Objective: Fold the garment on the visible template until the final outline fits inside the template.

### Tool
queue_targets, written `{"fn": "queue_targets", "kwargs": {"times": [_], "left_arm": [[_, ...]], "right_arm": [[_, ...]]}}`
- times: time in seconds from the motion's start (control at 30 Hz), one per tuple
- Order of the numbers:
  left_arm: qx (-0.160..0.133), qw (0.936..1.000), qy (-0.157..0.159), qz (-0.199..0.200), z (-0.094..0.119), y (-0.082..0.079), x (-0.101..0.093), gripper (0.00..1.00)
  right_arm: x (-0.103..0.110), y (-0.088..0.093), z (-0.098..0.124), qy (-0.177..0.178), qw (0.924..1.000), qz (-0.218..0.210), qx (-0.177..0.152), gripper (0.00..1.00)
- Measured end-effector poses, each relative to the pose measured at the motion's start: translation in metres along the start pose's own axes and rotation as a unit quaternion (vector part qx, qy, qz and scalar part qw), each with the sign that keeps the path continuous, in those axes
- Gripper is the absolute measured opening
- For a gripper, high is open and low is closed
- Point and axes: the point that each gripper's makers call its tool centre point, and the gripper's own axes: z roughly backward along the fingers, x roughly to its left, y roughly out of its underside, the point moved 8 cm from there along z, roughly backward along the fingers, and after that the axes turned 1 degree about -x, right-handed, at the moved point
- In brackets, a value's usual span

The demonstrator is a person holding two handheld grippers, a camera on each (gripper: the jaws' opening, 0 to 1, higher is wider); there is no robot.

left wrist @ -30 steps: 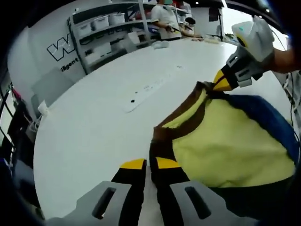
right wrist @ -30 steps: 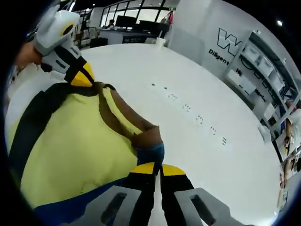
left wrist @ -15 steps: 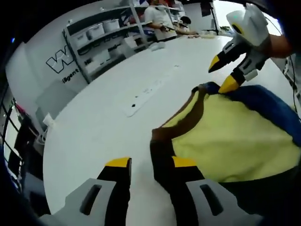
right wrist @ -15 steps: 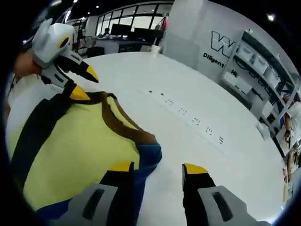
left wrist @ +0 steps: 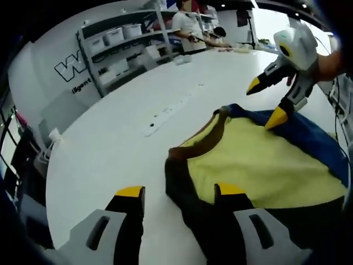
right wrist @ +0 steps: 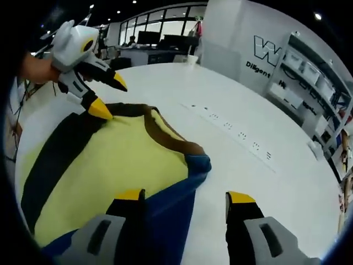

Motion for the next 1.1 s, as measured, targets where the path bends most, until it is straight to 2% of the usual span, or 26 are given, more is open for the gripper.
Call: {"fn": "queue_targets", "kwargs": {"times": [0.2,0.33,0.67,0.93,1.0,1.1], "left_arm": [[0.013,0.9999,0.001,0.001,0.015,0.017,-0.003,0.58],[0.017,0.9998,-0.005,0.013,0.024,0.023,-0.002,0.59],[0.021,0.9997,-0.008,0.01,0.043,0.028,-0.009,0.61],[0.021,0.9996,-0.003,0.018,0.059,0.03,-0.015,0.62],[0.019,0.9996,-0.004,0.022,0.06,0.032,-0.01,0.62],[0.019,0.9993,-0.003,0.033,0.07,0.033,-0.013,0.63]], "right_arm": [[0.004,0.009,0.01,-0.008,0.9999,0.01,-0.003,0.57],[0.006,0.014,0.017,-0.009,0.9999,0.004,-0.003,0.61],[0.019,0.023,0.033,-0.019,0.9998,0.0,-0.006,0.66],[0.025,0.027,0.047,-0.025,0.9997,0.001,-0.008,0.65],[0.026,0.028,0.052,-0.026,0.9996,-0.004,-0.008,0.64],[0.027,0.029,0.054,-0.028,0.9996,-0.007,-0.008,0.64]]}}
